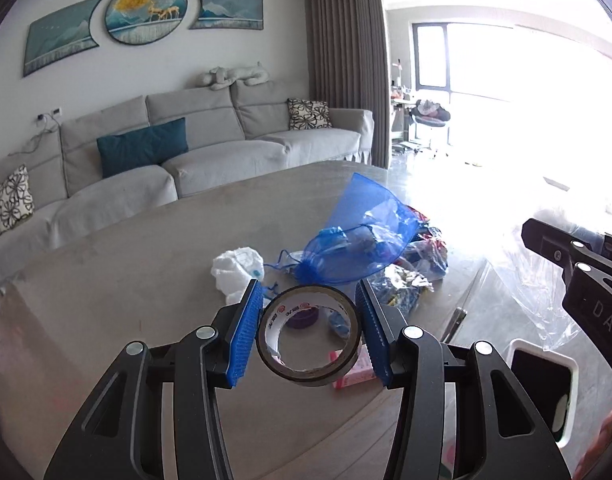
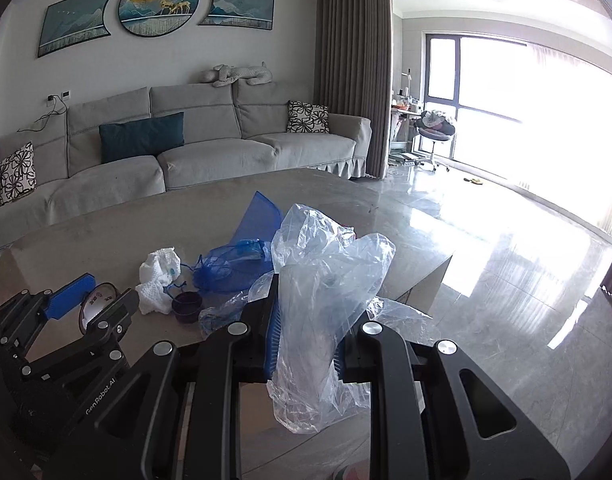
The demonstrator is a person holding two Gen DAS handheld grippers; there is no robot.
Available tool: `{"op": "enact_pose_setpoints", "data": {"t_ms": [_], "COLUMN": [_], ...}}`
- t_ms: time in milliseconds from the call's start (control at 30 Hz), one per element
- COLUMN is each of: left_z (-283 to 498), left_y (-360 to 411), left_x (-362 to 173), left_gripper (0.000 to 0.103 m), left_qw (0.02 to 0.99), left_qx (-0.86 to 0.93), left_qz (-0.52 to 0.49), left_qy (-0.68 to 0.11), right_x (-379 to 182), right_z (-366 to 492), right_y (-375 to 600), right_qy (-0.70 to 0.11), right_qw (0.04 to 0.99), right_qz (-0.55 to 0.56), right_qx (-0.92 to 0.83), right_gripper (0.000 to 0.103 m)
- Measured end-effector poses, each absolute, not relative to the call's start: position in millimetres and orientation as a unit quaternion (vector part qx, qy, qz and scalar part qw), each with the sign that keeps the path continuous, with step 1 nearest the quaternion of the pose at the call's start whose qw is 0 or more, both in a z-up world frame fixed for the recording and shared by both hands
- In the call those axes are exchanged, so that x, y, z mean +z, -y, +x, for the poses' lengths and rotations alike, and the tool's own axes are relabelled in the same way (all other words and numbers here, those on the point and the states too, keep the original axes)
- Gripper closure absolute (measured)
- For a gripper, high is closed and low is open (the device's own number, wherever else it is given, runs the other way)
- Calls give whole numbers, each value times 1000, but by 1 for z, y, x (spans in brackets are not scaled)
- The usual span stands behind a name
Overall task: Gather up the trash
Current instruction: 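Carry the tape and the plastic bag over to the white trash bin, then open the left tool over the bin to drop the tape roll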
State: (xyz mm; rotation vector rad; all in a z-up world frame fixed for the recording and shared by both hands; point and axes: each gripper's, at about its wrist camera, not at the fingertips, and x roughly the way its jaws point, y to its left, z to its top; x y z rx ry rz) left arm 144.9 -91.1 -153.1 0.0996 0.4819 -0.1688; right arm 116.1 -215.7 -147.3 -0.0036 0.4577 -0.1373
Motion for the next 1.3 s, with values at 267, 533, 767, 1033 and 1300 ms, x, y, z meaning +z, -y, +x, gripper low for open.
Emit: {"op": "enact_pose_setpoints", "data": {"t_ms": [267, 533, 767, 1033, 1300], "left_z": [140, 121, 107, 102, 114], "left_y": [173, 262, 327, 370, 394], "left_x": [-173, -212, -246, -288, -328], "left_gripper": [55, 55, 55, 55, 53], "left_qw": [948, 915, 890, 859, 831], "left_qx": [-171, -252, -300, -333, -346], "left_qz": [62, 91, 111, 136, 151], "left_qy": [-262, -302, -325, -364, -409], "right_x": [-170, -205, -225, -233, -239], "right_z": [84, 53, 31, 25, 33], "right_y": [290, 358, 403, 428, 427], "right_qy": [-244, -272, -287, -298, -307], "right_qw": [957, 933, 915, 903, 900], "right_qz": [13, 20, 26, 42, 40], "right_qx": [-159, -235, -281, -306, -308], "right_gripper": [81, 81, 81, 81, 81]}}
